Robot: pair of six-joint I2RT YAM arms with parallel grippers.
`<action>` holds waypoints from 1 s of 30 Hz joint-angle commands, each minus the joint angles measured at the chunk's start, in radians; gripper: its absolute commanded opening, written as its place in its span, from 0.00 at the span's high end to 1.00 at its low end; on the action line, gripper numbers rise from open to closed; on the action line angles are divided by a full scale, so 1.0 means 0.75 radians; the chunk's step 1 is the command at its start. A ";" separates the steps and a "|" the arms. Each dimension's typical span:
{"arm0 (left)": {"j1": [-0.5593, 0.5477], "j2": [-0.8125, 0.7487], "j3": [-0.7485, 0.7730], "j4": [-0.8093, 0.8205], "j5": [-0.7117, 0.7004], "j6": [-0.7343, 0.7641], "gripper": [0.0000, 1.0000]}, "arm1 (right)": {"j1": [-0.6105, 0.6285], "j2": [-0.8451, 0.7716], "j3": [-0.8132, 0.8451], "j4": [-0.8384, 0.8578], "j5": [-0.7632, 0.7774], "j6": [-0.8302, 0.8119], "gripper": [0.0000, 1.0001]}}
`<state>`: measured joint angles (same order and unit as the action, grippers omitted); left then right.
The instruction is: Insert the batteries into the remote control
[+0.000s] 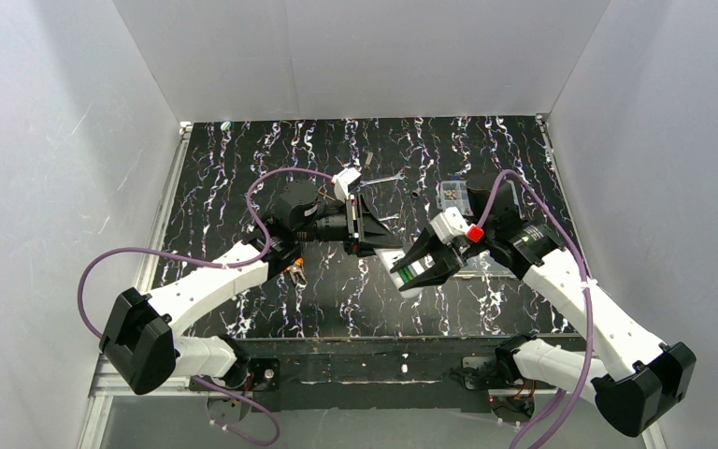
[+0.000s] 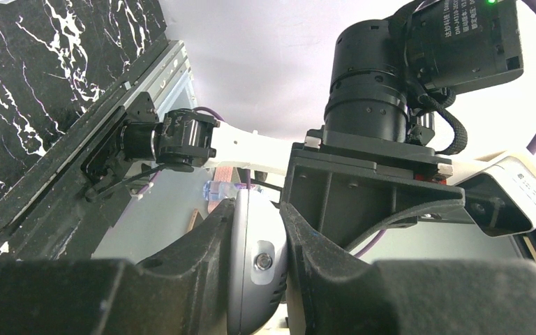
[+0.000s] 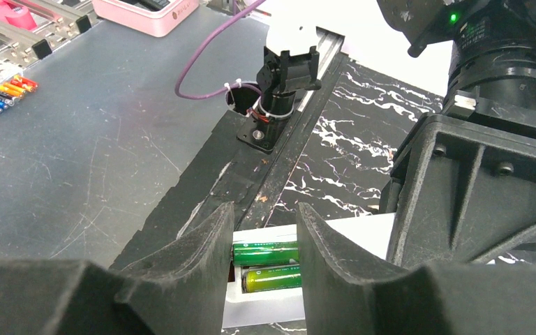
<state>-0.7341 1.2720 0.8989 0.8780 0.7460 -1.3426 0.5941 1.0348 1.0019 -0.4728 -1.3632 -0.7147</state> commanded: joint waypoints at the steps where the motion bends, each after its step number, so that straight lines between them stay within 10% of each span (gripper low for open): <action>1: -0.005 -0.079 0.176 0.248 0.077 -0.129 1.00 | -0.014 0.069 -0.050 -0.005 0.055 0.044 0.59; 19: -0.006 -0.093 0.209 0.245 0.078 -0.141 1.00 | -0.040 0.220 0.019 -0.059 0.163 0.006 0.80; 30: -0.005 -0.094 0.214 0.257 0.073 -0.160 1.00 | -0.041 0.204 -0.089 0.305 0.370 0.232 0.83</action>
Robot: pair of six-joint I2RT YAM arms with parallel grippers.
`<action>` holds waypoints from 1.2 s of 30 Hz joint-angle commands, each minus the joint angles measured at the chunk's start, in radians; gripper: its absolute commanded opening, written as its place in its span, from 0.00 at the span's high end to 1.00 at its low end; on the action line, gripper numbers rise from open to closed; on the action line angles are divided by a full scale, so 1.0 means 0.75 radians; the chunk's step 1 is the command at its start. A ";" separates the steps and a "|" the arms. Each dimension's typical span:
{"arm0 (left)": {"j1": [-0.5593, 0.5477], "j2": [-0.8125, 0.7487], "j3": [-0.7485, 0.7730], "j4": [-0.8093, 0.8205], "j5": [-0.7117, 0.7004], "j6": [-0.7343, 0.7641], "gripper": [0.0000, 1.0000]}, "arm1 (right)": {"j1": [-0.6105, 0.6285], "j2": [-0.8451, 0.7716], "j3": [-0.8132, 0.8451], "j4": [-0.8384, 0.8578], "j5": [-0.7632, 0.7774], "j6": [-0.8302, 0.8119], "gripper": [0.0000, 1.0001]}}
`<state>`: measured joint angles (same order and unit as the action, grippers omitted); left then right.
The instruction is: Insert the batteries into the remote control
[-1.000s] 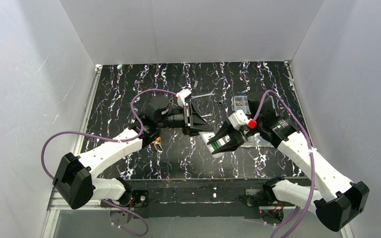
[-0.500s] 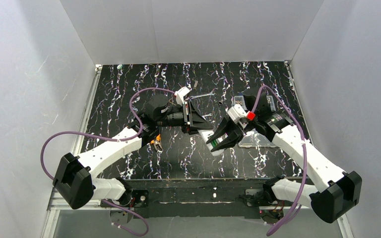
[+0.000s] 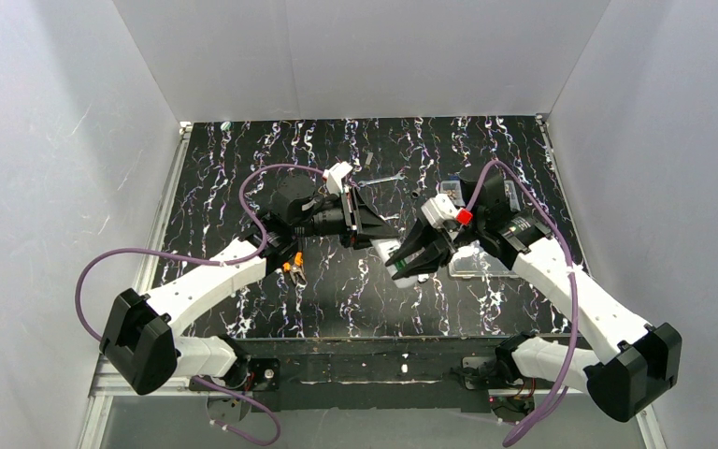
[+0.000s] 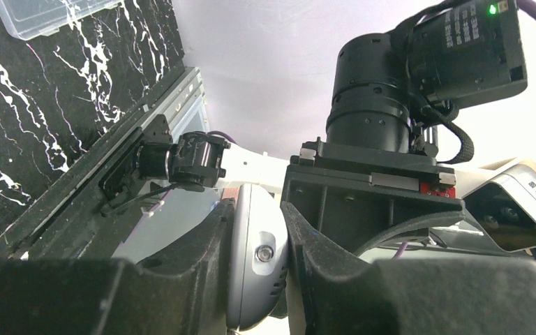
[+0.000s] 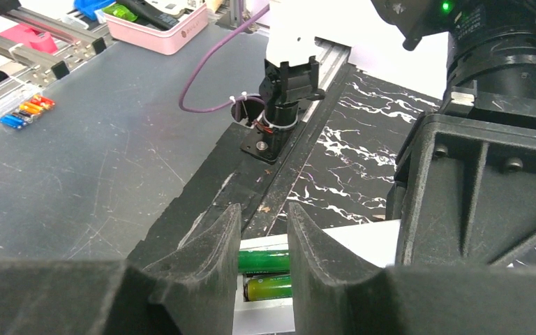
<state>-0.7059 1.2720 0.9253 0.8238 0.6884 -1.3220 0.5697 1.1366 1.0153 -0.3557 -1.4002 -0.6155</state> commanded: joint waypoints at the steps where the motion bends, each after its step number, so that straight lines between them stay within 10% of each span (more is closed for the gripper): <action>1: -0.043 -0.091 0.182 0.329 0.152 -0.193 1.00 | -0.007 0.069 -0.113 0.188 0.434 0.111 0.83; 18: -0.044 -0.111 0.151 0.265 0.185 -0.134 1.00 | -0.009 0.132 0.039 0.151 0.375 0.097 0.82; 36: -0.044 -0.057 0.100 0.199 0.198 -0.052 1.00 | -0.009 -0.369 -0.033 0.374 0.401 0.489 0.80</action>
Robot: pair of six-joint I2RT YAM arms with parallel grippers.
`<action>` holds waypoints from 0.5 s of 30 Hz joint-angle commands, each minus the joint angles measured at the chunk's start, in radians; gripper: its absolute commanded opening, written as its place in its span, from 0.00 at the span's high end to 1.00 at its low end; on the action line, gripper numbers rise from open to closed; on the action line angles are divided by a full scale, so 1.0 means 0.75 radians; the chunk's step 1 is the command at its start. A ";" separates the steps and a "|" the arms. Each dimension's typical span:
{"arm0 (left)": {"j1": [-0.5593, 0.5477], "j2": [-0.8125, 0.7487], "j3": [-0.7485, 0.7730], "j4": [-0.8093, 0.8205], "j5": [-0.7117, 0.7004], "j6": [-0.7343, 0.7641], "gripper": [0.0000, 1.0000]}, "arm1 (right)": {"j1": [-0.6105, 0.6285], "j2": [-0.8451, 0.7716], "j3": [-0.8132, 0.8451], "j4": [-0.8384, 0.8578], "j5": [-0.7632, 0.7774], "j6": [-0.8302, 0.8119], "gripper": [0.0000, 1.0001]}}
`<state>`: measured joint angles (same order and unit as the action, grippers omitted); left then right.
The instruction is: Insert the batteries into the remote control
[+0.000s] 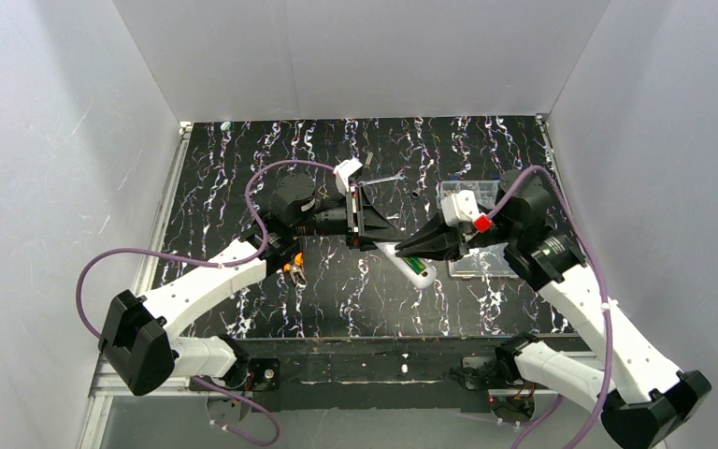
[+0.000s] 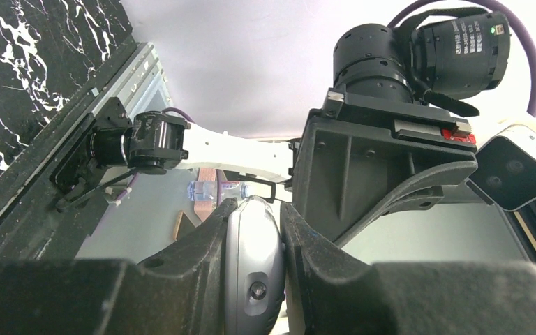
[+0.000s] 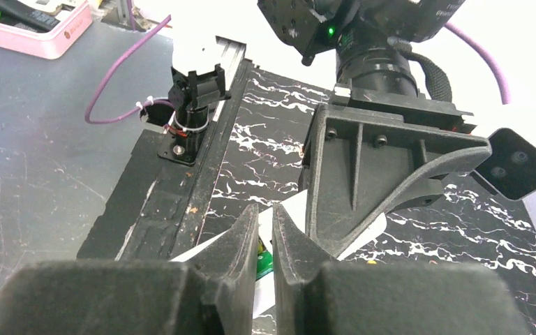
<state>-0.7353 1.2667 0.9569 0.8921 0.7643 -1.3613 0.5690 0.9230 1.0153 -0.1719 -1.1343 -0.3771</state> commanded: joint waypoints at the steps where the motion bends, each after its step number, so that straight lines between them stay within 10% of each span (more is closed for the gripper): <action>1: -0.004 -0.047 0.057 0.109 0.099 0.002 1.00 | -0.009 -0.108 -0.047 0.163 0.076 0.211 0.80; 15: -0.002 -0.022 0.026 0.093 0.038 0.146 1.00 | -0.008 -0.344 -0.124 0.130 0.820 0.928 0.51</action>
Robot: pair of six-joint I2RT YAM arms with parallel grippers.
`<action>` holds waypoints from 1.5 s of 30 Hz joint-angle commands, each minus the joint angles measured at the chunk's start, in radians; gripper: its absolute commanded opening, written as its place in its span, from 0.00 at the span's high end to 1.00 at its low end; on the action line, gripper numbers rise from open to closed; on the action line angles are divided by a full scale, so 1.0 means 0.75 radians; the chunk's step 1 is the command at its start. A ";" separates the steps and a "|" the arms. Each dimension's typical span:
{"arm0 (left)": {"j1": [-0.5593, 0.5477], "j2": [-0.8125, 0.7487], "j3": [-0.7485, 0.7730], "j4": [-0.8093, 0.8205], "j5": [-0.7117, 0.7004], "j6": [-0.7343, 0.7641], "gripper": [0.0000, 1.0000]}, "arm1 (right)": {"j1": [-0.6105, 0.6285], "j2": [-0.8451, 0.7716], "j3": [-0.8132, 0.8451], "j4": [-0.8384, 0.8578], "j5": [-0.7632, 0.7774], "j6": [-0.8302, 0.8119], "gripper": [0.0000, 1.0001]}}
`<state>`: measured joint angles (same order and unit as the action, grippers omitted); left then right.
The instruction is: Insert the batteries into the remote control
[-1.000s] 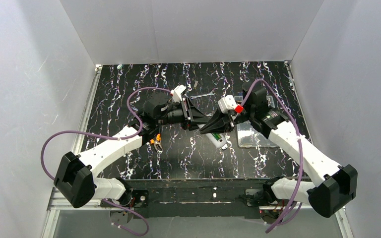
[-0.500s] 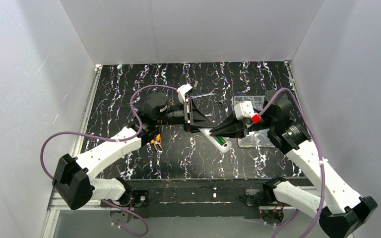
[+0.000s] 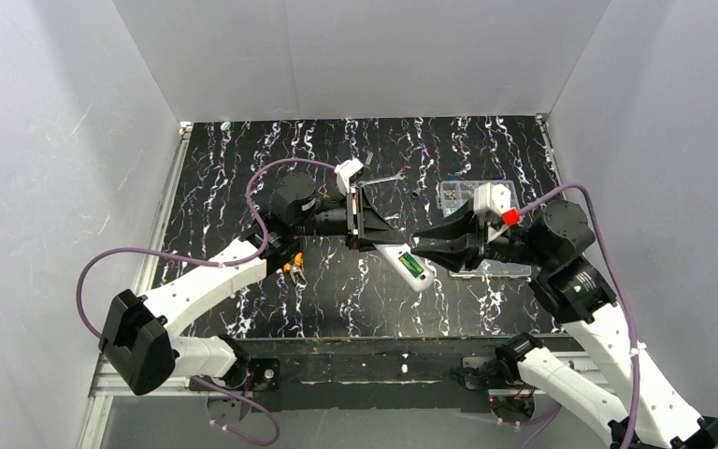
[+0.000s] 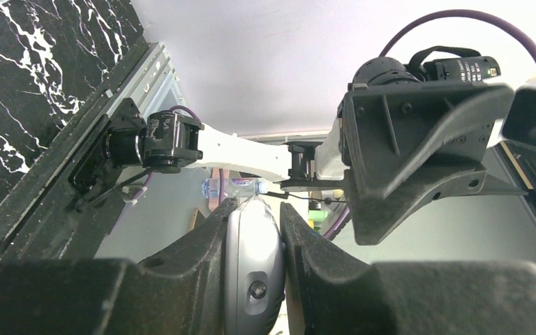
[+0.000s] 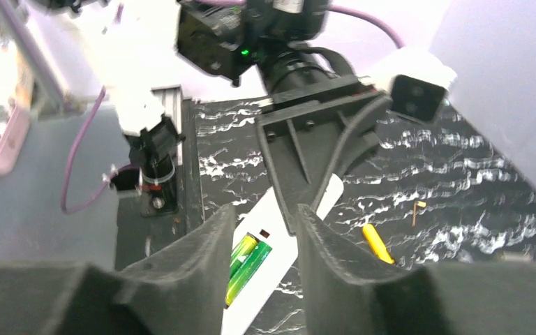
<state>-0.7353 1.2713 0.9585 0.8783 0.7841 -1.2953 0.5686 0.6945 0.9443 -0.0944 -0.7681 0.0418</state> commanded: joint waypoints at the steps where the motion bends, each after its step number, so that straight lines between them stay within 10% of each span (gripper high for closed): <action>1: -0.001 -0.031 0.009 0.137 -0.011 0.058 1.00 | -0.007 -0.045 -0.036 0.026 0.410 0.473 0.50; 10: 0.022 -0.048 -0.054 0.325 -0.154 0.085 1.00 | -0.007 -0.080 -0.134 -0.072 0.684 1.052 0.23; 21: 0.097 -0.101 -0.097 0.351 -0.204 0.094 1.00 | -0.007 -0.177 -0.293 -0.016 0.620 1.296 0.17; 45: 0.111 -0.106 -0.078 0.328 -0.198 0.095 1.00 | -0.007 -0.118 -0.367 0.083 0.492 1.321 0.47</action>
<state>-0.6575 1.2285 0.8738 1.0431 0.6102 -1.2301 0.5686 0.6086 0.6724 -0.0818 -0.3805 1.0382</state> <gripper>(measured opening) 0.250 0.550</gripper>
